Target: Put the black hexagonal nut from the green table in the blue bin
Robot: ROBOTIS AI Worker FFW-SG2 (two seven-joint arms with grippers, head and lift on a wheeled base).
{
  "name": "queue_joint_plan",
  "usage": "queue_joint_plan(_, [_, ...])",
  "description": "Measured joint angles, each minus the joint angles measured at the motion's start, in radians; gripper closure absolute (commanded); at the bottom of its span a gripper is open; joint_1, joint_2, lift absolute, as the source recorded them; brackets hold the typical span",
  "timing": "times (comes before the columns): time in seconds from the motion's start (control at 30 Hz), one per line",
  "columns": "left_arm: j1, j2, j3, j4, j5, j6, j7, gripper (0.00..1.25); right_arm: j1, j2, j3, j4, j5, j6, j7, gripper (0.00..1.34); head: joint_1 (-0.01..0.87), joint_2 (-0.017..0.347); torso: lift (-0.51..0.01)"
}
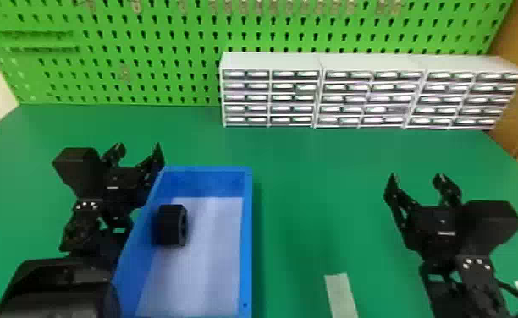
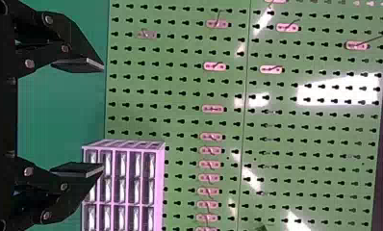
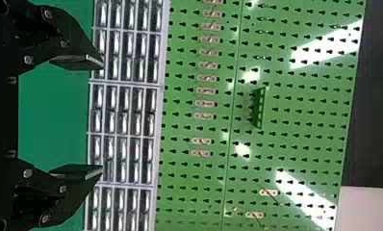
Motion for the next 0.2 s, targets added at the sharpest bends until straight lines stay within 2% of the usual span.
queue_joint_plan(0.2, [0.0, 0.0, 0.0, 0.0, 0.0, 0.0, 0.0, 0.51, 0.0, 0.0, 0.0, 0.0, -0.001, 0.0, 0.0, 0.5, 0.686, 0.051, -0.097])
